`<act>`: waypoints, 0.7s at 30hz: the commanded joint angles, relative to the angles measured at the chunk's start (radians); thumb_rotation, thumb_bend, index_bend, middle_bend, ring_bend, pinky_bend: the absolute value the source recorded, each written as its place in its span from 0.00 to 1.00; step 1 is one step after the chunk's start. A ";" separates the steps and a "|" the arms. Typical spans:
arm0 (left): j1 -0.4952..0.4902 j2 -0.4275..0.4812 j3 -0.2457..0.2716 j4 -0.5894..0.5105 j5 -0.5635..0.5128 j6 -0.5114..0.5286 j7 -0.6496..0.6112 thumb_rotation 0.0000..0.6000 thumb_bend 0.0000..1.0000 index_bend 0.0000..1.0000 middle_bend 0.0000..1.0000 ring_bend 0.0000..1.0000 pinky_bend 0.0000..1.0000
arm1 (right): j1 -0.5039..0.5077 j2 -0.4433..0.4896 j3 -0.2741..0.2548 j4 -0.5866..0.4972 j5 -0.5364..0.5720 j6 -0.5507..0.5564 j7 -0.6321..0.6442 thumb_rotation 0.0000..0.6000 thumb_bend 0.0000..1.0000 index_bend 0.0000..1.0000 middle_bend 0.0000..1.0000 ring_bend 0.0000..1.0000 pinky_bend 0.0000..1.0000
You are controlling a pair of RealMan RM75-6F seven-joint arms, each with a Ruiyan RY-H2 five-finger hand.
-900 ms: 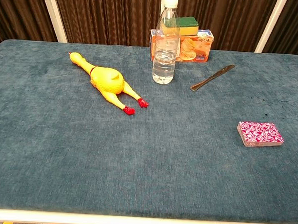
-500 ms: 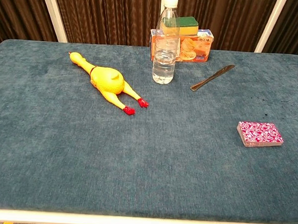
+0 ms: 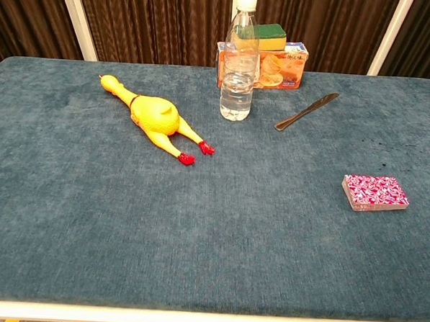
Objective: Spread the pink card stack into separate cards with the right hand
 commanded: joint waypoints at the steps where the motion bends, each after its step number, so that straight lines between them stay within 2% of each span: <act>1: -0.002 -0.003 -0.001 0.000 0.003 0.002 0.001 1.00 0.03 0.19 0.19 0.09 0.18 | 0.002 0.007 -0.002 -0.017 -0.002 0.000 -0.015 1.00 0.07 0.00 0.03 0.00 0.00; 6: -0.003 -0.005 0.001 0.004 0.002 -0.004 0.007 1.00 0.03 0.19 0.19 0.09 0.18 | 0.021 0.008 0.001 -0.030 0.011 -0.039 -0.008 1.00 0.07 0.00 0.03 0.01 0.03; 7: -0.003 -0.005 0.001 0.003 0.002 -0.004 0.007 1.00 0.04 0.19 0.19 0.09 0.18 | 0.026 0.010 0.002 -0.036 0.013 -0.051 0.009 1.00 0.07 0.00 0.02 0.07 0.12; 8: -0.002 -0.005 0.001 0.003 0.001 -0.002 0.007 1.00 0.04 0.19 0.19 0.09 0.18 | 0.034 0.014 0.004 -0.041 0.013 -0.065 0.034 1.00 0.07 0.00 0.01 0.17 0.27; 10: -0.001 -0.006 0.002 0.003 0.001 -0.003 0.006 1.00 0.03 0.19 0.19 0.09 0.18 | 0.049 0.021 0.006 -0.051 0.014 -0.093 0.065 1.00 0.07 0.00 0.01 0.42 0.58; 12: -0.002 -0.008 0.003 0.005 0.000 -0.006 0.006 1.00 0.03 0.19 0.19 0.09 0.18 | 0.070 0.032 0.005 -0.065 0.013 -0.128 0.066 1.00 0.07 0.00 0.03 0.57 0.69; 17: -0.004 -0.015 0.002 0.013 0.000 -0.009 0.005 1.00 0.03 0.19 0.19 0.09 0.18 | 0.116 0.021 0.018 -0.096 0.022 -0.169 -0.045 1.00 0.07 0.01 0.11 0.61 0.70; 21: -0.004 -0.016 0.002 0.014 0.001 -0.006 0.002 1.00 0.03 0.19 0.19 0.09 0.18 | 0.158 -0.005 0.024 -0.130 0.059 -0.219 -0.172 1.00 0.07 0.07 0.13 0.61 0.70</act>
